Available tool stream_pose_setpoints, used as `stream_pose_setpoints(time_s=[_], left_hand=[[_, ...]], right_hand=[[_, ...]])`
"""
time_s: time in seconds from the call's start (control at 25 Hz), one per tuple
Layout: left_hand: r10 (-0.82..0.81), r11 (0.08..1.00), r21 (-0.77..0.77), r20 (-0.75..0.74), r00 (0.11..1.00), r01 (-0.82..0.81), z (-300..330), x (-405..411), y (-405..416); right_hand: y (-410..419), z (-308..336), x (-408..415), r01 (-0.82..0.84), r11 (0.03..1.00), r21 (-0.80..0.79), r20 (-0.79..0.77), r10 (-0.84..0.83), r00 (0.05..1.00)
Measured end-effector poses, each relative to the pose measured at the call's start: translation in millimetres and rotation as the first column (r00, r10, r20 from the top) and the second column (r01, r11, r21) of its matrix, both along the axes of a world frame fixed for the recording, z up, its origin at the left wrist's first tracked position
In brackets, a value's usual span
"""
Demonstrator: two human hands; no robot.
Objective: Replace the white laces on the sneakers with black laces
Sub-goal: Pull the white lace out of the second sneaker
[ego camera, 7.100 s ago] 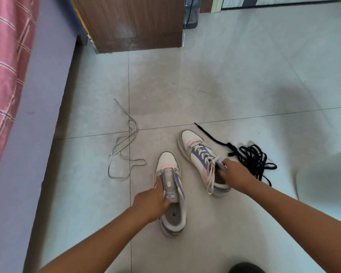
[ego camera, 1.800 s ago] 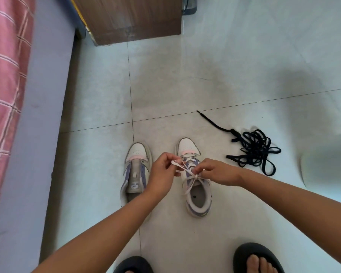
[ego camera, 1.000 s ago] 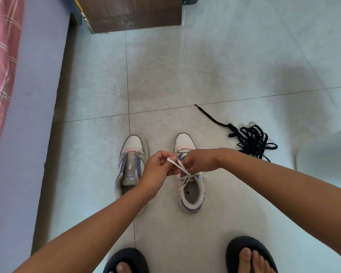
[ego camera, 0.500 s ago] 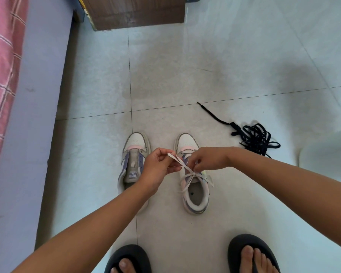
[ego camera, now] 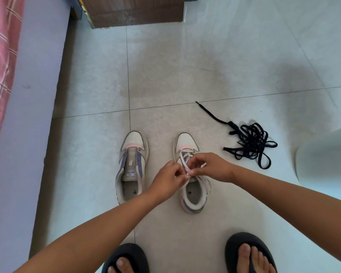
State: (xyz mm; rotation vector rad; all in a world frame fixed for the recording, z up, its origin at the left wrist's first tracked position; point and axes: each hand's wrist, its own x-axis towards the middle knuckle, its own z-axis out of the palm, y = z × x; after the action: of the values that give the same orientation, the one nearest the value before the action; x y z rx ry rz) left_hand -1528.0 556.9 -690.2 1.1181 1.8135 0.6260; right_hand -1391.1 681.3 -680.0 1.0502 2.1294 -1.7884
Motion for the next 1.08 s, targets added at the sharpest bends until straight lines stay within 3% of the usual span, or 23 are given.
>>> stream_pose_setpoints(time_s=[0.08,0.16,0.24,0.32,0.4,0.48,0.6,0.72,0.84,0.92,0.96,1.0,1.04,1.08], left_hand=[[0.009,0.997,0.072,-0.130,0.991,0.000,6,-6,6],[0.178,0.975,0.182,-0.284,0.942,-0.129,19,-30,20],[0.495,0.850,0.361,-0.295,0.817,-0.385,46,-74,42],[0.631,0.746,0.458,-0.254,0.733,-0.483,72,-116,61],[0.531,0.833,0.396,-0.375,0.760,-0.387,75,-122,69],[0.314,0.942,0.279,-0.525,0.791,-0.189,56,-85,55],[-0.108,0.991,0.008,-0.520,0.848,0.131,27,-3,9],[-0.408,0.913,-0.250,-0.557,0.723,0.323,12,30,-16],[-0.484,0.862,-0.251,-0.667,0.566,0.441,20,31,-12],[-0.486,0.870,-0.274,-0.607,0.628,0.409,32,25,-4],[-0.376,0.925,-0.176,-0.538,0.755,0.336,40,21,0],[-0.234,0.972,-0.109,-0.365,0.901,0.208,53,14,6],[-0.054,0.996,-0.085,-0.147,0.988,0.042,67,6,13],[0.111,0.993,-0.033,0.031,0.993,-0.110,85,-3,21]], right_hand=[[-2,3,0,-0.094,0.993,0.065,0.020,0.093,0.995],[-4,4,2,-0.144,0.982,0.121,0.063,0.138,0.988],[-5,1,4,-0.132,0.984,0.118,0.064,0.125,0.990],[-7,-2,7,-0.095,0.991,0.099,0.052,0.090,0.995],[-7,-3,9,-0.036,0.997,0.072,0.037,0.033,0.999],[-9,-4,11,0.016,0.999,0.045,0.021,-0.017,1.000],[-14,-6,13,0.068,0.996,0.057,-0.009,-0.068,0.998],[-19,-6,15,0.070,0.987,0.143,-0.018,-0.068,0.998],[-21,-6,18,0.004,0.970,0.245,-0.042,0.007,0.999],[-22,-7,19,-0.043,0.952,0.303,-0.063,0.065,0.996],[-23,-8,19,-0.053,0.944,0.326,-0.068,0.080,0.995],[-23,-9,19,-0.056,0.938,0.343,-0.063,0.082,0.995],[-23,-9,18,-0.051,0.935,0.350,-0.052,0.074,0.996],[-22,-9,18,-0.042,0.937,0.346,-0.043,0.060,0.997]])
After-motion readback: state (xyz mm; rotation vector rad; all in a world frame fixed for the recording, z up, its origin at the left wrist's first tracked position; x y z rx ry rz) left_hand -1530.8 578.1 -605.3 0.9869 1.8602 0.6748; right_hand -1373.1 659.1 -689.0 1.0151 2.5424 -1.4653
